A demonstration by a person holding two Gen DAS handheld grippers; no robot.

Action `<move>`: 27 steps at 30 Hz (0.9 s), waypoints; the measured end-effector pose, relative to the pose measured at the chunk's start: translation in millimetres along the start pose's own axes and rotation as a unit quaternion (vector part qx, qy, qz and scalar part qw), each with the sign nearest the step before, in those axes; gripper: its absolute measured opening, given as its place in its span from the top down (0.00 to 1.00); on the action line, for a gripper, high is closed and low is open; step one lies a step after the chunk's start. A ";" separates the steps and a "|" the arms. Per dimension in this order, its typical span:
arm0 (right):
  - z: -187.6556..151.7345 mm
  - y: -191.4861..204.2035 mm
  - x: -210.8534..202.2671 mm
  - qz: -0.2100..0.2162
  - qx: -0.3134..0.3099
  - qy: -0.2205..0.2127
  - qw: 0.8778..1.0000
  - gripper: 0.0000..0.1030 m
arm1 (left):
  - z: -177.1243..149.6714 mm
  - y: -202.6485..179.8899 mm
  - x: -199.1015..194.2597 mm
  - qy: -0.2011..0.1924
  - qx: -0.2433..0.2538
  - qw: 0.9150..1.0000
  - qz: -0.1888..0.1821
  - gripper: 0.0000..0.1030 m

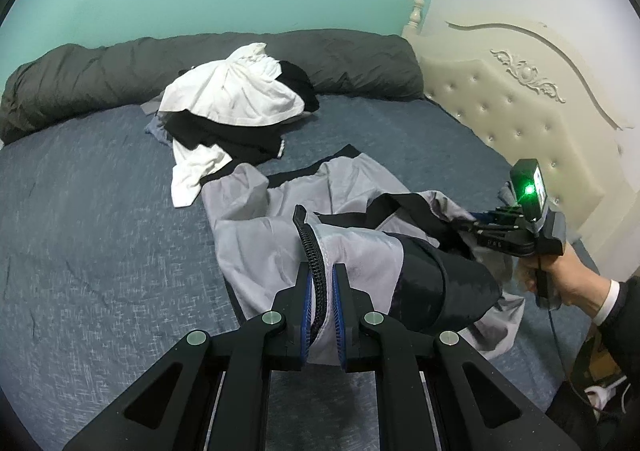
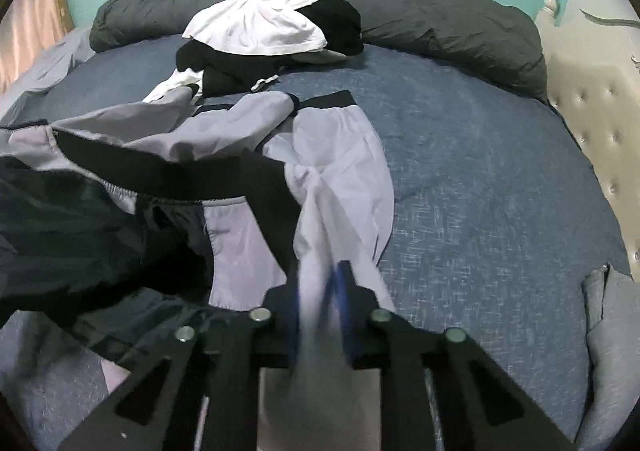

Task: Fold clothes
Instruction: 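Lift the grey jacket up with both tools, holding it spread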

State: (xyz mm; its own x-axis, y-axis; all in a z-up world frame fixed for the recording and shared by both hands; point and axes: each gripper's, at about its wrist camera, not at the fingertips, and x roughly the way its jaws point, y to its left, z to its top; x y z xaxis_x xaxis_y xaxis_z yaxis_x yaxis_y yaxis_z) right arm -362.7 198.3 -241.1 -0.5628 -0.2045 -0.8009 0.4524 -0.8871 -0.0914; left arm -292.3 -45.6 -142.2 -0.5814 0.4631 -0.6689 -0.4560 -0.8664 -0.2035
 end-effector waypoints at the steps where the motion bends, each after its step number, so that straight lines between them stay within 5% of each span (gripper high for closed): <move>1: 1.6 -2.3 -2.8 -0.003 0.002 -0.003 1.000 0.95 | -0.8 1.7 0.3 0.000 -0.001 1.000 0.002 0.90; 12: 43.2 -19.2 -126.3 -0.021 0.011 -0.132 0.991 0.97 | 20.9 -8.0 -49.6 -0.032 -0.002 0.999 0.022 0.90; 27: 92.7 -12.9 -367.9 -0.048 -0.014 -0.286 0.957 0.97 | 95.6 -56.8 -220.1 -0.135 0.037 0.987 0.075 0.90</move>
State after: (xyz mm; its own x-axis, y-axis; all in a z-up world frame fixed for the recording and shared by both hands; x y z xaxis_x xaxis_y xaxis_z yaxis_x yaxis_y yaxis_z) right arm -225.7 246.6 109.6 -0.8850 -0.3234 -0.3348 0.3944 -0.9030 -0.1705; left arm -202.9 -80.5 85.0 -0.7996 0.3722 -0.4714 -0.3935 -0.9175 -0.0569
